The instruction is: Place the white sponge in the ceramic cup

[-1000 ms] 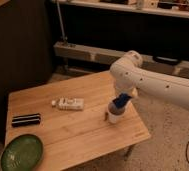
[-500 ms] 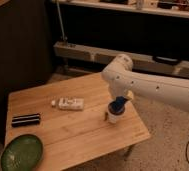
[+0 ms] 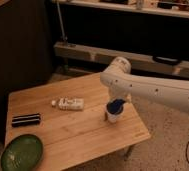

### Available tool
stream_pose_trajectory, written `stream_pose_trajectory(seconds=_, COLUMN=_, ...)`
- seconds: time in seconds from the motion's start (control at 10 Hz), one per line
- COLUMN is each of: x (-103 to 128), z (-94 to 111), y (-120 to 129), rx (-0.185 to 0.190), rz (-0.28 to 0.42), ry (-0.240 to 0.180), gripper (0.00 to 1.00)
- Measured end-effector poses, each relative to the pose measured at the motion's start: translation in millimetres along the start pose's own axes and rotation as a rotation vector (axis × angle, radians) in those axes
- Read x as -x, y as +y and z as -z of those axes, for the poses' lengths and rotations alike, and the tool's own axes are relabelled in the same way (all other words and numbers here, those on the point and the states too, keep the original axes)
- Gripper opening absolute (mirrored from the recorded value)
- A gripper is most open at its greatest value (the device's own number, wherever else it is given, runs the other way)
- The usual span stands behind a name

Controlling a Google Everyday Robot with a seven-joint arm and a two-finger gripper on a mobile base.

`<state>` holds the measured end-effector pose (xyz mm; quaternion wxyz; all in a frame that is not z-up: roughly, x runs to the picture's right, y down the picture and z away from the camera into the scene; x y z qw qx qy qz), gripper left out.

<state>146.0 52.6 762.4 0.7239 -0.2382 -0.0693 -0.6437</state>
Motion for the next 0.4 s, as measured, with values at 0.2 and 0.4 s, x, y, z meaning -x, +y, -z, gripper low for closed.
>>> stream_pose_trajectory(seconds=0.2, x=-0.8, z=-0.3, y=3.7, rx=-0.005, rz=-0.009, ry=0.003, gripper=0.8)
stream_pose_trajectory(seconds=0.4, x=-1.1, z=-2.2, y=7.2, rx=-0.01, rz=-0.022, ry=0.003, gripper=0.8)
